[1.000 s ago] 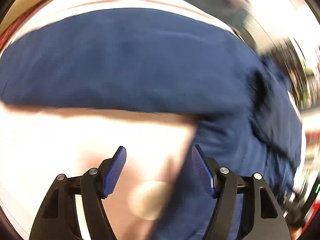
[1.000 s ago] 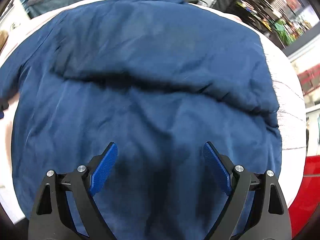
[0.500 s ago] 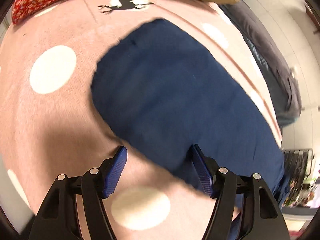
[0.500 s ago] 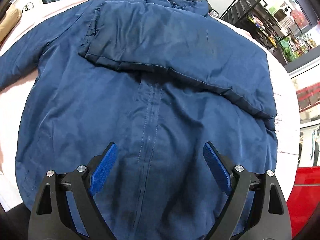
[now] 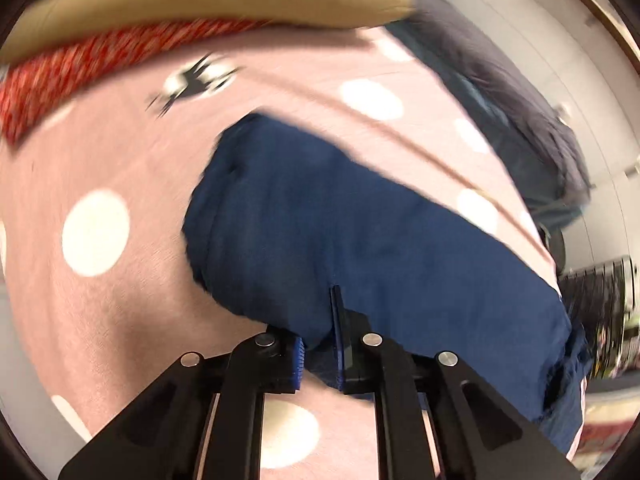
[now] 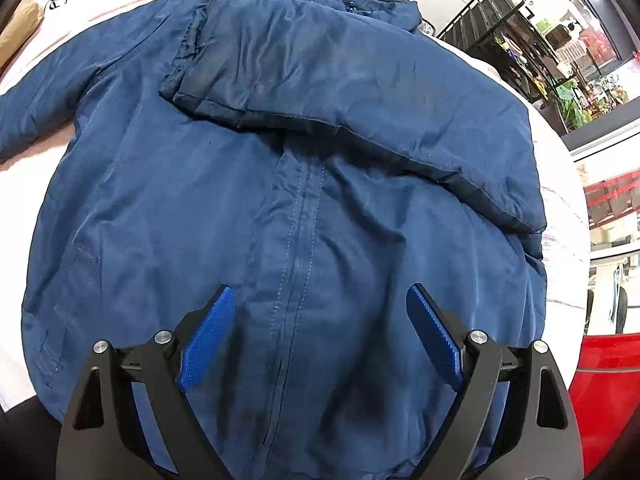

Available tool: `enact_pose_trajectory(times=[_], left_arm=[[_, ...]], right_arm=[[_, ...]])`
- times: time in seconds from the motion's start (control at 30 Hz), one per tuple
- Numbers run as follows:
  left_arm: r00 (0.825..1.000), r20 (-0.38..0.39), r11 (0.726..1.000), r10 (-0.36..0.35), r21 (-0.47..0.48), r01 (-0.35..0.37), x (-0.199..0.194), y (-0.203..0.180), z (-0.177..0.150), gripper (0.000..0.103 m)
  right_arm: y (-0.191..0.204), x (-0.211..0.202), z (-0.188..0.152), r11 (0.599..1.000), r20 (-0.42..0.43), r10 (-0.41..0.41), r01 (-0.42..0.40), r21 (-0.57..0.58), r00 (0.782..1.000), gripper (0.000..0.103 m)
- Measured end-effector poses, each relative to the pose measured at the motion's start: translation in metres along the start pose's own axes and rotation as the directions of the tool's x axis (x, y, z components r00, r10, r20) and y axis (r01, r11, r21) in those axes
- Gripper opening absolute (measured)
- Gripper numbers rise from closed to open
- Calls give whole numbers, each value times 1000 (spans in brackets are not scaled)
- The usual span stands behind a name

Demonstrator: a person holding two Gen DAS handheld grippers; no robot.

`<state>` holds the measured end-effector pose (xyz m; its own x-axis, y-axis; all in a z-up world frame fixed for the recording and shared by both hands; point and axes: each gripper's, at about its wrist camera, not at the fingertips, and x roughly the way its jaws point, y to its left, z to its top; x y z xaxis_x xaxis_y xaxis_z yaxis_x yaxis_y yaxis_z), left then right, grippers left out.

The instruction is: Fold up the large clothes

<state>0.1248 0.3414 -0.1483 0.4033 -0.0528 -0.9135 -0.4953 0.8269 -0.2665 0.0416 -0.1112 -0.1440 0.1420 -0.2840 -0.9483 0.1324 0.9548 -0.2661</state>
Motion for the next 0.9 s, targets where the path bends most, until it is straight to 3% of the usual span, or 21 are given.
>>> enact_pose_trajectory(times=[0.13, 0.23, 0.43, 0.67, 0.77, 0.83, 0.9], left_arm=[[997, 56, 988, -60, 142, 52, -27, -61, 3, 9], [989, 76, 958, -127, 269, 102, -45, -117, -4, 9], [964, 2, 842, -267, 486, 233, -60, -233, -49, 9], [939, -96, 744, -331, 585, 322, -61, -324, -109, 9], [918, -129, 666, -376, 651, 364, -71, -370, -138, 9], [893, -171, 592, -416, 695, 409, -80, -404, -165, 9], [883, -204, 536, -424, 729, 426, -83, -433, -189, 9]], right_arm=[[-6, 4, 0, 1000, -9, 9, -9, 22, 1000, 87], [-12, 6, 1, 999, -9, 20, -19, 42, 1000, 87], [-30, 7, 2, 994, 3, 35, -35, 102, 999, 87], [-66, 15, -15, 977, -21, 38, -33, 211, 999, 87], [-85, 20, -25, 962, -35, 43, -32, 272, 998, 87], [-98, 22, -32, 948, -39, 49, -34, 318, 998, 87], [-110, 25, -39, 932, -41, 54, -35, 362, 998, 87]])
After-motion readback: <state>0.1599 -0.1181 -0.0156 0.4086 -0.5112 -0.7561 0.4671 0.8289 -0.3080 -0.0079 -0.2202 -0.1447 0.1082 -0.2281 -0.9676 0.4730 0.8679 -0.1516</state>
